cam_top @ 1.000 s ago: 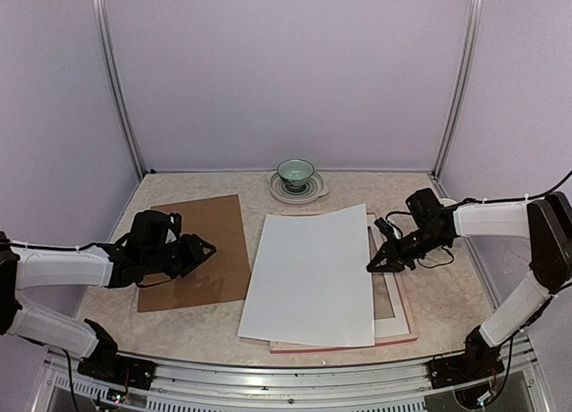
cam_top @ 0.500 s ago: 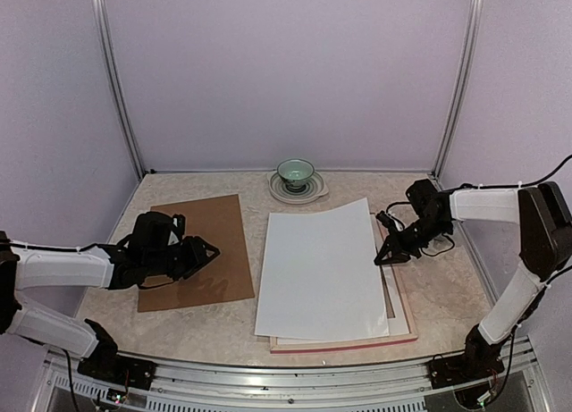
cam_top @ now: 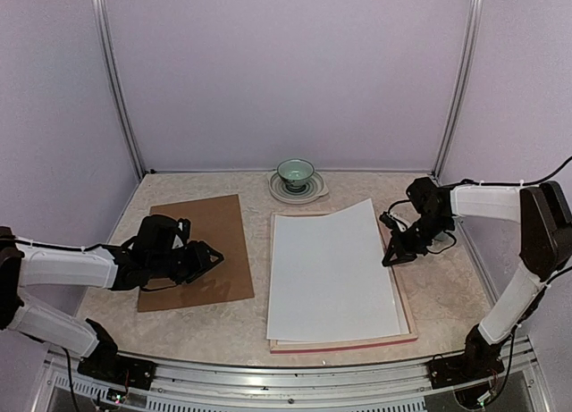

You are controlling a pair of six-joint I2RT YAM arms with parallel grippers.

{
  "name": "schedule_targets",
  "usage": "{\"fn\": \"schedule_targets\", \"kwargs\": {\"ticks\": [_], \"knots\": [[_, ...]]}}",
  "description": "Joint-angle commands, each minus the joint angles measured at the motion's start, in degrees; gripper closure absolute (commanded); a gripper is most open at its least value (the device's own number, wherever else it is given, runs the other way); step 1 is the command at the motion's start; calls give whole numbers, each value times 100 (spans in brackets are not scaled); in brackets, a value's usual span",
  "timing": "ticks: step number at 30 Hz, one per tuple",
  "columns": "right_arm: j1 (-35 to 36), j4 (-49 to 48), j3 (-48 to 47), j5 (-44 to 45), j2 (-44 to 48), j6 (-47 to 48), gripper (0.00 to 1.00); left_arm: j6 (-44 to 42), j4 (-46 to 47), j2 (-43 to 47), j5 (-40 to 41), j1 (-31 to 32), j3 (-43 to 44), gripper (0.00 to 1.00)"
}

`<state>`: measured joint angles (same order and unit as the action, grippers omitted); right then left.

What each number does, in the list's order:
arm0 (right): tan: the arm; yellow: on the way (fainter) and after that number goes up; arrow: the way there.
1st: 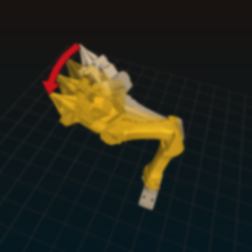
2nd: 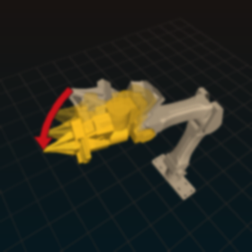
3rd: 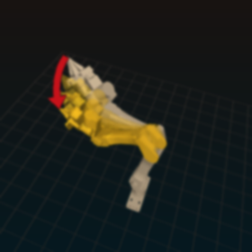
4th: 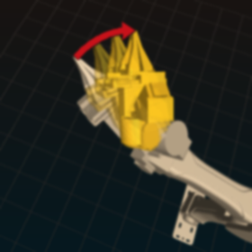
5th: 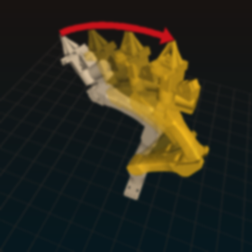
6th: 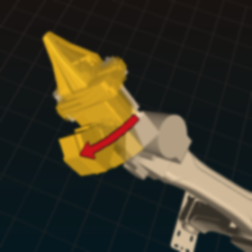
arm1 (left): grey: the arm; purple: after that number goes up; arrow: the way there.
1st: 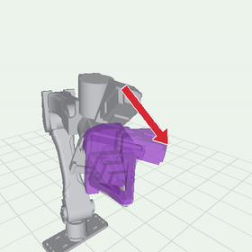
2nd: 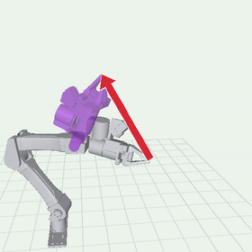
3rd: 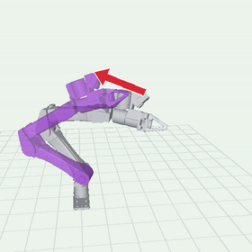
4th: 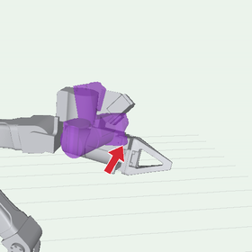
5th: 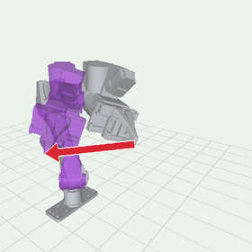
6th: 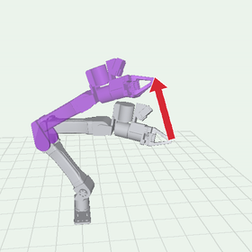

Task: Put the photo into the frame
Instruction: Place the photo on the mat board.

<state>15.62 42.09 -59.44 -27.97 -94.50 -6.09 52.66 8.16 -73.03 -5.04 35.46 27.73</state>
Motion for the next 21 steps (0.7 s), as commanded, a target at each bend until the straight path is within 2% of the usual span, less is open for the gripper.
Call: {"fn": "schedule_targets", "kwargs": {"ticks": [1, 21], "knots": [[-59, 189, -56, 324, 52, 132, 100, -40, 13, 8, -45, 18, 190, 50], [-59, 325, -361, 1031, -174, 307, 97, -18, 84, -232, -138, 96, 304, 50]]}}
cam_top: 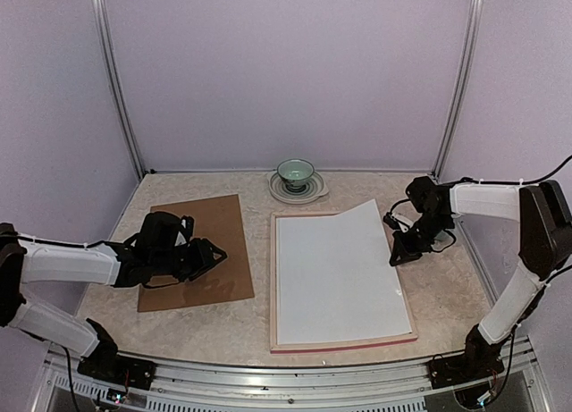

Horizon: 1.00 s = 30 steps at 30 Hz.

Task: Put the photo into the frame
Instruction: Place the photo on the mat board.

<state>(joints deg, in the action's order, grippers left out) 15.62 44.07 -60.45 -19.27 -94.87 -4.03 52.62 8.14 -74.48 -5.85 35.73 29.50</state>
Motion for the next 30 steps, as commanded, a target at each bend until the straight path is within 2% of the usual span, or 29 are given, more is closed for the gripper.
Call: {"fn": "schedule_targets", "kwargs": {"ticks": [1, 8, 30], "knots": [[-59, 137, -299, 173, -157, 114, 97, -5, 103, -99, -59, 81, 127, 50], [-34, 99, -390, -15, -102, 126, 93, 37, 135, -137, -16, 143, 114, 50], [270, 137, -118, -122, -197, 18, 92, 90, 179, -228, -21, 189, 118, 50]]}}
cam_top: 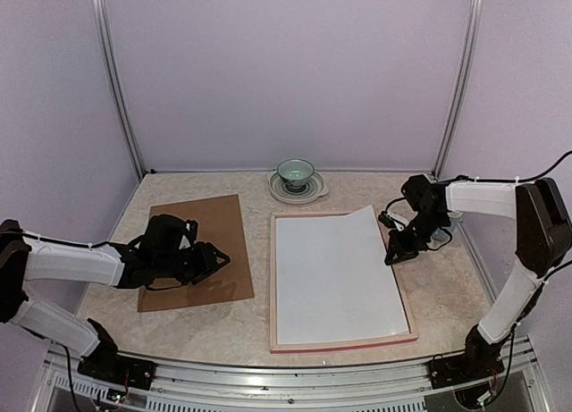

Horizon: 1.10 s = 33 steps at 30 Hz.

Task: Put the photo into the frame
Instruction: Place the photo on the mat board.

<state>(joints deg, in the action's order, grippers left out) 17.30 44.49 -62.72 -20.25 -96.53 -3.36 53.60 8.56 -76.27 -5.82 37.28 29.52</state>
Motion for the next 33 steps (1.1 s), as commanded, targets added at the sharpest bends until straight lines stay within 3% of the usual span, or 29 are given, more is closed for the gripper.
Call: {"fn": "schedule_targets", "kwargs": {"ticks": [1, 4, 21, 24, 29, 33], "knots": [[99, 104, 108, 0, -32, -63, 93, -8, 137, -40, -23, 34, 116, 50], [103, 161, 108, 89, -32, -96, 91, 4, 129, -25, -21, 43, 94, 50], [172, 700, -373, 749, 191, -304, 61, 32, 112, -46, -12, 113, 159, 50], [209, 834, -476, 1161, 248, -394, 44, 28, 71, -33, 20, 113, 183, 49], [265, 783, -608, 1739, 465, -497, 2, -63, -91, 38, 110, 4, 287, 43], [265, 522, -586, 1703, 673, -575, 1, -187, -255, 124, 110, -242, 380, 31]]}}
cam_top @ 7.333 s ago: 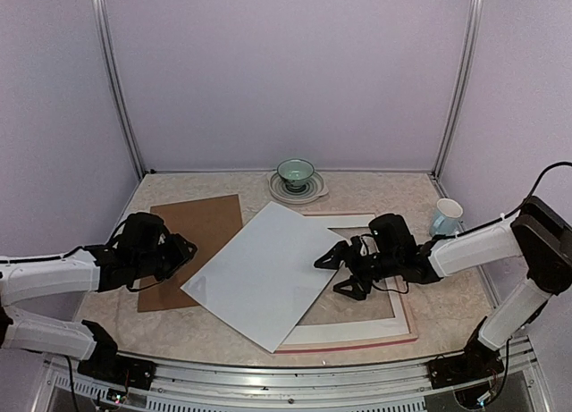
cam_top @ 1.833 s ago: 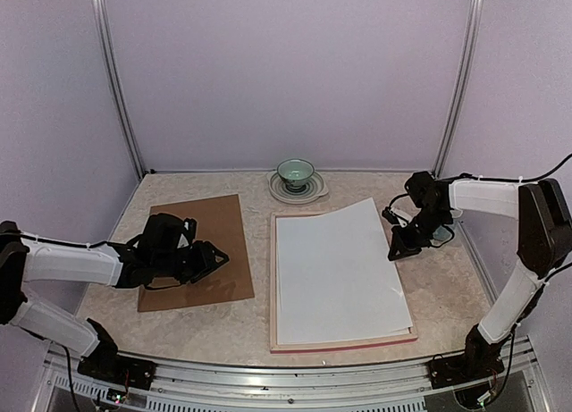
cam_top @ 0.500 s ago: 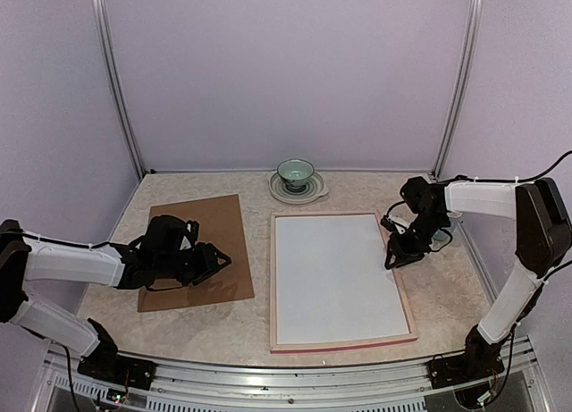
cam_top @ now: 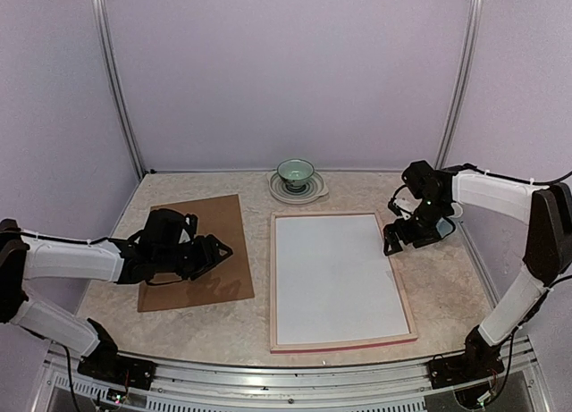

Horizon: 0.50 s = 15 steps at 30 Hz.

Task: Put the photo into the frame
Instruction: Place the photo on the mat board.

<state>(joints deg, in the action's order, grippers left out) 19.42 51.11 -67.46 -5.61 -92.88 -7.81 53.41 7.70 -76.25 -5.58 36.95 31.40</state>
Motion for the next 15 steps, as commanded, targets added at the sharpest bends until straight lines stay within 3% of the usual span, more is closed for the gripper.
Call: {"fn": "schedule_targets", "kwargs": {"ticks": [1, 6, 15], "knots": [[53, -204, -78, 197, 332, -155, 1, -202, -217, 146, 88, -273, 210, 28], [54, -524, 224, -50, 330, -345, 1, -402, -486, 313, 192, -583, 325, 3], [58, -1016, 873, -253, 393, -599, 1, -498, -716, 410, 282, -674, 370, 1]]}}
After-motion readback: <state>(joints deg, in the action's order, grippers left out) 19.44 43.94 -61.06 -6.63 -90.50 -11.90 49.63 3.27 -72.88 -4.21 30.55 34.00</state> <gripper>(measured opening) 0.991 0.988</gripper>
